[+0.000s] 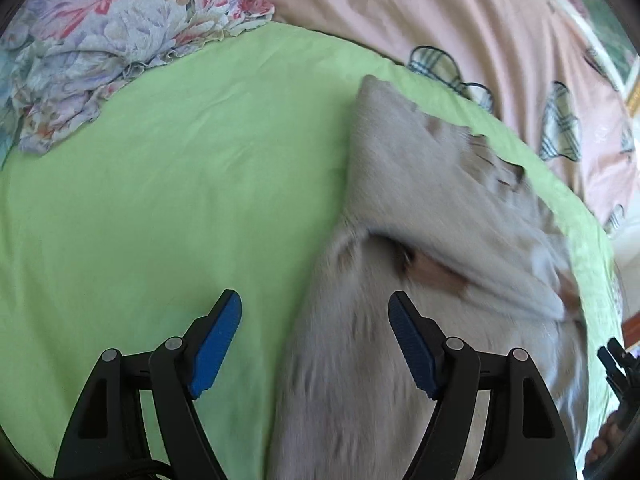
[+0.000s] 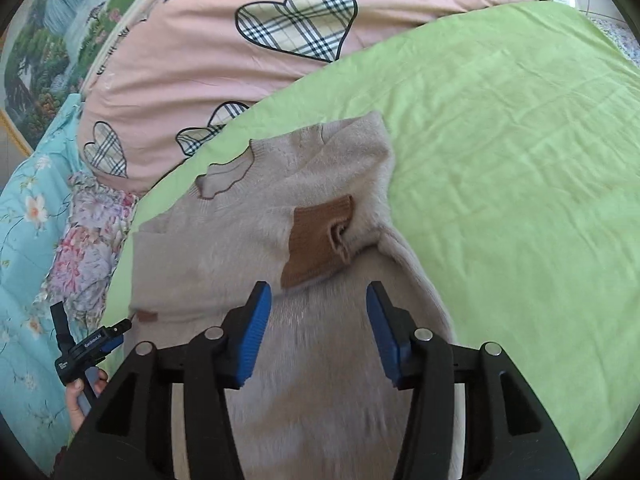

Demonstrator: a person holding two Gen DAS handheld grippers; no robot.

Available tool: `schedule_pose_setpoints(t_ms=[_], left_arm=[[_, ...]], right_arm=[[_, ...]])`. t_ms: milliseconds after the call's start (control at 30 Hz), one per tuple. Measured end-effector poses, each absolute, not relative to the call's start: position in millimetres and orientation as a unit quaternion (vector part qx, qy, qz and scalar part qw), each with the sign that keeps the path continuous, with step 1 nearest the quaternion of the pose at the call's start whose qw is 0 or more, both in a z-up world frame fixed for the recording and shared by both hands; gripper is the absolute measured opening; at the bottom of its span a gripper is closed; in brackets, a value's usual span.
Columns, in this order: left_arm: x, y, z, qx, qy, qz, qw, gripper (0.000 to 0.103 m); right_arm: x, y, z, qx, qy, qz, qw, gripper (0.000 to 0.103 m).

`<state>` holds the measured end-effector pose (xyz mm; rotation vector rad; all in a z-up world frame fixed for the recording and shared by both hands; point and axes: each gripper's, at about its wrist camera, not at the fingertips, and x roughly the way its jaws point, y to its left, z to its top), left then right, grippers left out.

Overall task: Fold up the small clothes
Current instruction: 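Grasp the brown ribbed hem with the right gripper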

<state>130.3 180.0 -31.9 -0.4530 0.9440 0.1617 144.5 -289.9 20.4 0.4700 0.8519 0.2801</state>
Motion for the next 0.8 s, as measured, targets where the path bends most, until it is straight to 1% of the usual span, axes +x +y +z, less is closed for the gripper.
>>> schedule_pose_setpoints(t_ms=[133,300,500,633,733,767,800], left_arm=[[75.7,163.4,-22.4,-0.201,0.450,0.051,0.868,0.076],[17.1,148.9,-31.1,-0.190,0.474,0.017,0.859,0.077],[-34.5,143.0,-41.2,-0.189,0.493,-0.005,0.849,0.077],[-57.2,131.4,-43.3,-0.213,0.492,-0.048,0.843,0.077],[-66.5,117.4,-44.5,-0.216,0.488,-0.083,0.842,0.072],[-69.1,113.5,-44.3,-0.216,0.487,-0.092,0.841,0.066],[-71.5,109.3,-44.2,-0.216,0.486,-0.103,0.841,0.063]], right_arm=[[113.0,-295.0,19.2,0.227,0.417,0.147,0.868,0.058],[74.5,-298.2,14.1,0.227,0.423,0.172,0.860,0.061],[30.6,-306.2,8.2,0.227,0.431,0.205,0.849,0.063],[4.4,-320.4,3.3,0.240,0.431,0.211,0.844,0.063],[-9.0,-329.7,0.6,0.246,0.434,0.208,0.841,0.063],[-13.0,-331.9,-0.3,0.247,0.436,0.207,0.840,0.063],[-17.2,-333.8,-1.7,0.249,0.437,0.207,0.839,0.063]])
